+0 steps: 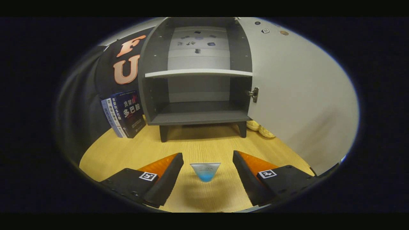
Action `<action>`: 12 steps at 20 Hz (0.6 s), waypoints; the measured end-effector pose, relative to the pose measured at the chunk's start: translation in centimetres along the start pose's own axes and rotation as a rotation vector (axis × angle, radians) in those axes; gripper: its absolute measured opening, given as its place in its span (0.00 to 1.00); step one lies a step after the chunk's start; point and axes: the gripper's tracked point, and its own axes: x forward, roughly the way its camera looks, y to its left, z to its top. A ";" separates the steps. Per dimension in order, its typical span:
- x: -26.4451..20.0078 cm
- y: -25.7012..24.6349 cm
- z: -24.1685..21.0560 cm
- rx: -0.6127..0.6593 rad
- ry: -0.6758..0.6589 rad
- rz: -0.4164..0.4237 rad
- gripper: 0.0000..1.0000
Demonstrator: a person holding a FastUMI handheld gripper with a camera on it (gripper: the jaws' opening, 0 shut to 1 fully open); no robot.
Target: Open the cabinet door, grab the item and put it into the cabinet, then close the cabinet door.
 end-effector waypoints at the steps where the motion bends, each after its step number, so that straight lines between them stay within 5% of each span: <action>1: 0.2 -0.1 -0.5 -0.001 0.015 0.000 0.99; 7: 1.4 0.4 -2.8 0.047 0.089 0.017 0.95; 9: 1.5 0.4 -2.8 0.049 0.095 0.022 0.69; 12: 0.8 0.7 -2.6 0.050 0.125 0.035 0.59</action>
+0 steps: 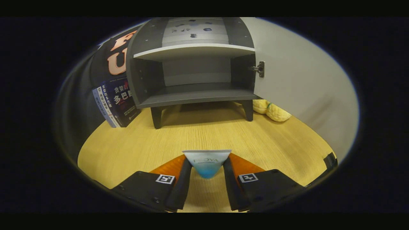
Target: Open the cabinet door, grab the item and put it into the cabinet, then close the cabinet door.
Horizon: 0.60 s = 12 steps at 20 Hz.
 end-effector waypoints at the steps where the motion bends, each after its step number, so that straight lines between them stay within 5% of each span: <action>1: -0.3 0.1 0.6 0.002 -0.006 0.000 0.59; 12: -3.2 1.8 11.2 0.028 -0.156 0.026 0.58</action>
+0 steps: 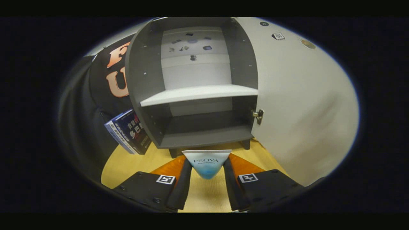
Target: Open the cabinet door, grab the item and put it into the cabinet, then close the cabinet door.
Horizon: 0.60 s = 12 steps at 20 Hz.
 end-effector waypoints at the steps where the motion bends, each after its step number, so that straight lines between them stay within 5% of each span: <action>1: 0.0 0.2 1.3 -0.012 -0.020 0.005 0.58; 12: 1.1 3.4 11.5 -0.037 -0.150 0.074 0.58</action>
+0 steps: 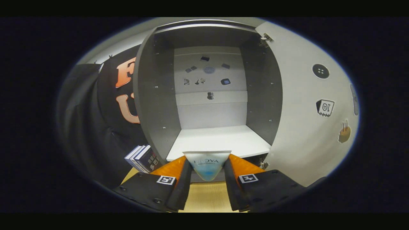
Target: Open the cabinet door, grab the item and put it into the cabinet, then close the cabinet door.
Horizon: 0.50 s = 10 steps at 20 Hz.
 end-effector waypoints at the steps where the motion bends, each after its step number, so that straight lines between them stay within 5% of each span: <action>1: 0.5 0.0 0.6 0.001 -0.004 -0.001 0.58; 10: 6.5 -1.8 2.2 -0.010 0.045 -0.064 0.58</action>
